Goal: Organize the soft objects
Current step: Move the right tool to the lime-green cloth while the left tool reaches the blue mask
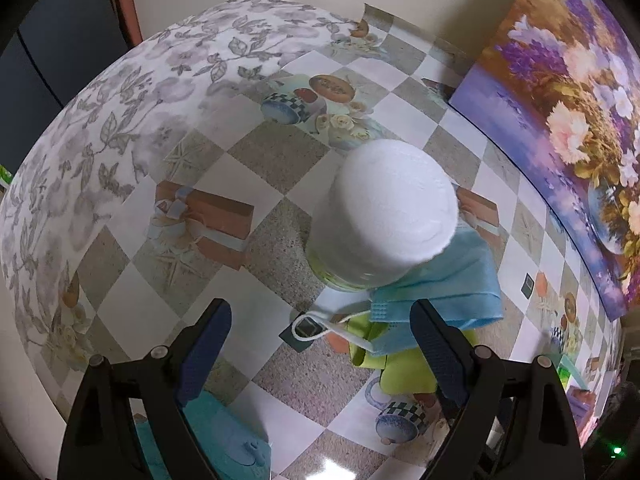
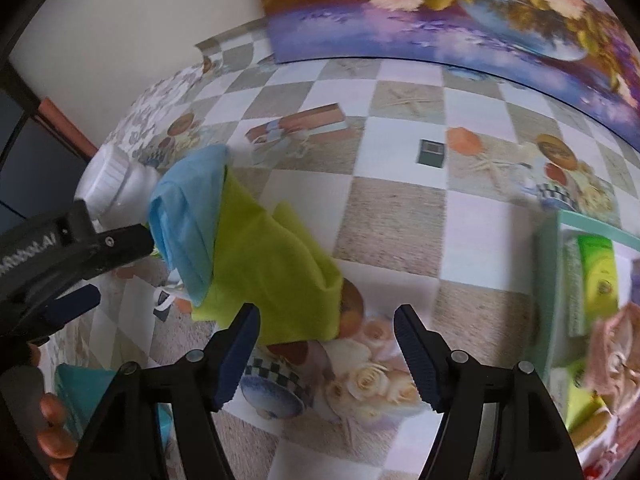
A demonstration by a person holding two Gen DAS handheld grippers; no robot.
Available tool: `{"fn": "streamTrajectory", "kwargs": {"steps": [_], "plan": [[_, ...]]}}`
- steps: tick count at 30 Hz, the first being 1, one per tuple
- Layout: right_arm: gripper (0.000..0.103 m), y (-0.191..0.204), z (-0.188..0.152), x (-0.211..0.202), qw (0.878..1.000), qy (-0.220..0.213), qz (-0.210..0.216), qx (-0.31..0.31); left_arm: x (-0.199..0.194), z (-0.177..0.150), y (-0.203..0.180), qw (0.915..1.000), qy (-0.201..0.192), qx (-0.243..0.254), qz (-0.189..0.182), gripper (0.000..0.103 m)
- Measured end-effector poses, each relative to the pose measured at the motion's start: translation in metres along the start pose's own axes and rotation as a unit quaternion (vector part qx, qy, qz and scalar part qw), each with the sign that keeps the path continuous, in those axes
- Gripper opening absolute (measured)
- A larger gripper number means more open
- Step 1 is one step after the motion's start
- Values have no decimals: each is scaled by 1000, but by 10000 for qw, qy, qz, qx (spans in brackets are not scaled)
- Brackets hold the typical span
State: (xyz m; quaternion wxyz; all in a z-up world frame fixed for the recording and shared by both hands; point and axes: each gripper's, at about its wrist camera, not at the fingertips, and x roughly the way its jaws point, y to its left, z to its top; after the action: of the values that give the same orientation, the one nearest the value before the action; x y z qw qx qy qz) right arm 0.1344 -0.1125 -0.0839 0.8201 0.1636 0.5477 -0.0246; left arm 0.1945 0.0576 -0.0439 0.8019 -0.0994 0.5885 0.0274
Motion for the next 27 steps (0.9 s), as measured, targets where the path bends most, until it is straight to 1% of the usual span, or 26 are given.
{"fn": "streamTrajectory", "kwargs": {"steps": [3,5,6,7,8,10,11,12,13,15,19,23,27], "plan": [[73,4,0,8,10000,14,-33,-84,1,1,2,10000,2,-62,0,91],[72,8,0,9,9997,-57,-99,-193,1,1,2,10000,7,-78,-15,91],[69,11,0,10,9996,-72,-101,-243,1,1,2,10000,11,-80,-28,91],[61,13,0,10,9995,-95,-96,-294,1,1,2,10000,16,-76,-38,91],[56,16,-1,11,9992,-112,-99,-377,1,1,1,10000,22,-70,-47,91],[38,21,-1,11,9986,-127,-87,-501,1,1,1,10000,20,-68,-55,91],[33,22,-1,12,9984,-138,-88,-538,0,1,1,10000,17,-70,-64,91],[21,23,-2,12,9983,-147,-95,-559,0,1,2,9999,11,-76,-70,91],[15,22,-2,12,9983,-148,-91,-564,0,1,1,9999,5,-74,-81,91],[9,19,-2,12,9985,-146,-31,-518,-1,0,1,9999,-1,-66,-100,91],[7,12,-3,11,9990,-100,86,-421,-2,0,-4,9999,12,35,-134,91],[7,3,-9,6,9993,-47,134,-349,-1,-4,-10,9997,64,175,-188,91],[7,-8,-15,3,9996,8,174,-239,-1,-11,-20,9987,117,448,-213,91]]}}
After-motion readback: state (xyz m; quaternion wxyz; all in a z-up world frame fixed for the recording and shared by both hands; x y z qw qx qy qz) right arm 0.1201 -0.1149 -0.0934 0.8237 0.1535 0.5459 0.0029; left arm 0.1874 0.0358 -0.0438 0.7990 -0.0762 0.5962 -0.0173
